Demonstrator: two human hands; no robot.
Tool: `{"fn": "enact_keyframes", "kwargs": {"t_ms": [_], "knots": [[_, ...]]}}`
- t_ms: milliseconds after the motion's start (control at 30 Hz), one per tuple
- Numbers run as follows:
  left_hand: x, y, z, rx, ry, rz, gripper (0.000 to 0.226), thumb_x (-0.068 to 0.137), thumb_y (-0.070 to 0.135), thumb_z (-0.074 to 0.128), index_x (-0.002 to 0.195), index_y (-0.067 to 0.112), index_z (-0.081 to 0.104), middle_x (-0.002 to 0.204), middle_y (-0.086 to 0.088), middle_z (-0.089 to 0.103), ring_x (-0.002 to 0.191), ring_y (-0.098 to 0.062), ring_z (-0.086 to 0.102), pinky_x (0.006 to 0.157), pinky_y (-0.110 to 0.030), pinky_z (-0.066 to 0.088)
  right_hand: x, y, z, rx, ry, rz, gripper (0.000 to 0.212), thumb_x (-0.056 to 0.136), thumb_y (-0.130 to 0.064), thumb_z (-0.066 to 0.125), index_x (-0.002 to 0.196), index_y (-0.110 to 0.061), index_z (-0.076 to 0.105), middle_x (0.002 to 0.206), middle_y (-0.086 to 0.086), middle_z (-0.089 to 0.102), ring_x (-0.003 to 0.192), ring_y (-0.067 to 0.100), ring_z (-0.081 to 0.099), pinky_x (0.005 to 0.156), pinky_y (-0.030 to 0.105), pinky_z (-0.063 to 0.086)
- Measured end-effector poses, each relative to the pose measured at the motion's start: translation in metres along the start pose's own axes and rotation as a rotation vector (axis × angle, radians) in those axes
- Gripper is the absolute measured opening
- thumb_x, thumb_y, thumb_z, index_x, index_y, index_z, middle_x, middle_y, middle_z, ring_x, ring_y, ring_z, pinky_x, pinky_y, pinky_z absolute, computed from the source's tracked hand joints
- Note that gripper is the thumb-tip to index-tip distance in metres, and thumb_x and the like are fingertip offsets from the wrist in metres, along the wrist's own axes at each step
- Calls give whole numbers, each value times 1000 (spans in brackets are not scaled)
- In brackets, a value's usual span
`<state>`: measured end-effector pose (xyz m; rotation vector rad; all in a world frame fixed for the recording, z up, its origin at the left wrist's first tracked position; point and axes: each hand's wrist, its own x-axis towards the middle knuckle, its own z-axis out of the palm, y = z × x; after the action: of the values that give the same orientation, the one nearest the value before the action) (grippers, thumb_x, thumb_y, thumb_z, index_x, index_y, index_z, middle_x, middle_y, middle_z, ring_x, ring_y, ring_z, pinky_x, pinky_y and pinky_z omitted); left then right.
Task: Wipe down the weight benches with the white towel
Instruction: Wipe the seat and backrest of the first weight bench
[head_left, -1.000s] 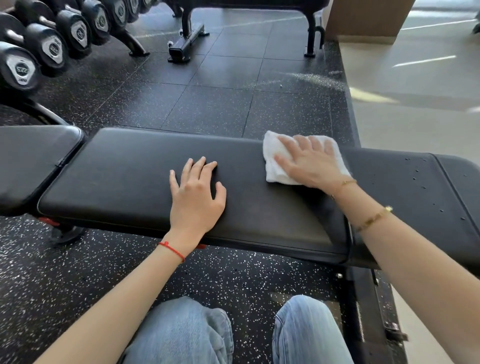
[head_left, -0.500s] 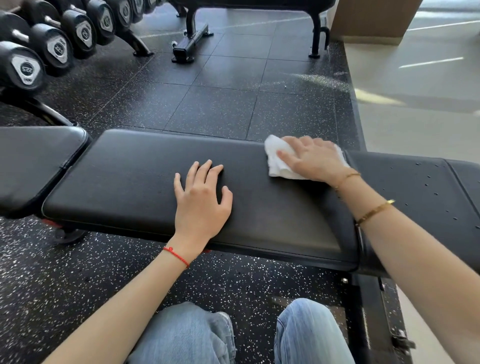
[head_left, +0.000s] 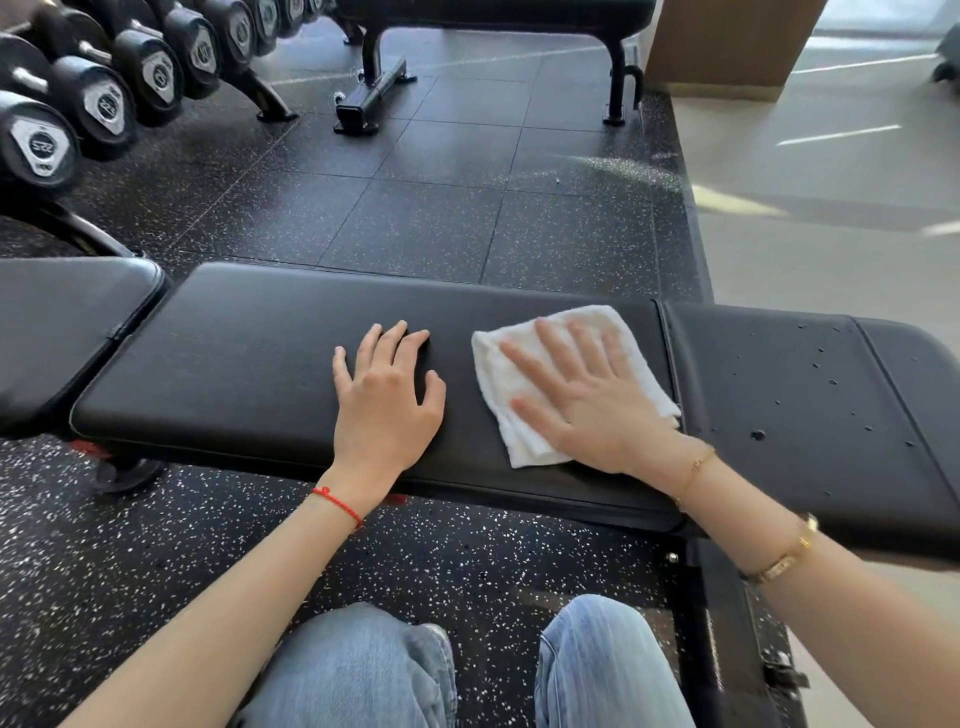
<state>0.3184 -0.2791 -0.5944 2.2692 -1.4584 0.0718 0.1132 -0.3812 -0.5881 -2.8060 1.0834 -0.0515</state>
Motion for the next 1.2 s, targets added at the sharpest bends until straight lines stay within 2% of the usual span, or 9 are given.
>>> {"fn": "enact_keyframes", "kwargs": {"t_ms": [133,233,400,500,600,767,867,1100,1200], "knots": [[0,1,0,-12,-3,-3,47,95,30,50,141,20,49,153,-3,43,148,-23,29,122,-57,13,34,27,-11,46,-36,188,61,95,-67,21,151,-53,-2,165,-2,-10,150,34,-13,117,53,-16],[0,2,0,-14,-5,-5,47,95,30,50,141,20,50,153,-2,44,147,-22,29,121,-57,14,60,31,-17,43,-79,302,62,97,-65,22,153,-49,0,166,-2,-8,149,37,-14,116,59,-13],[1,2,0,0,-3,-1,47,94,29,51,140,19,50,152,-3,44,147,-23,30,121,-58,15,19,-7,-5,34,-19,129,62,98,-62,21,153,-48,-4,165,-4,-9,149,38,-15,115,60,-16],[1,0,1,-5,5,6,46,95,29,51,140,19,50,152,-4,45,147,-23,31,120,-58,15,-29,-14,1,-4,12,35,62,92,-67,9,149,-54,-12,164,-8,-13,149,34,-17,115,56,-19],[0,-2,2,-4,8,9,46,95,30,51,140,20,50,152,-3,45,147,-23,31,121,-58,15,-42,7,-1,7,7,115,63,87,-72,3,145,-58,-14,164,-10,-14,149,31,-18,116,51,-21],[1,1,2,-12,7,-1,46,94,29,51,139,20,51,151,-4,46,146,-23,31,121,-58,15,25,20,-12,54,-33,291,61,97,-64,22,152,-50,2,165,-2,-7,149,38,-12,115,59,-16],[1,1,1,-17,2,-3,45,95,28,50,139,19,51,152,-3,45,147,-22,30,121,-57,13,29,4,-9,48,-22,246,61,97,-63,21,153,-47,2,166,-2,-6,149,38,-12,115,60,-15],[-3,3,-5,-17,-2,40,43,96,25,50,139,18,53,151,-3,46,146,-21,32,122,-52,14,-57,-37,3,-20,-1,7,63,95,-67,14,152,-49,-7,165,-5,-8,149,37,-12,117,60,-9],[-6,4,-7,9,3,109,39,97,24,50,134,18,58,145,-2,53,141,-21,40,121,-47,21,-84,-17,-1,-111,7,89,65,92,-68,1,152,-46,-9,165,-3,-7,150,36,-7,119,58,-5]]}}
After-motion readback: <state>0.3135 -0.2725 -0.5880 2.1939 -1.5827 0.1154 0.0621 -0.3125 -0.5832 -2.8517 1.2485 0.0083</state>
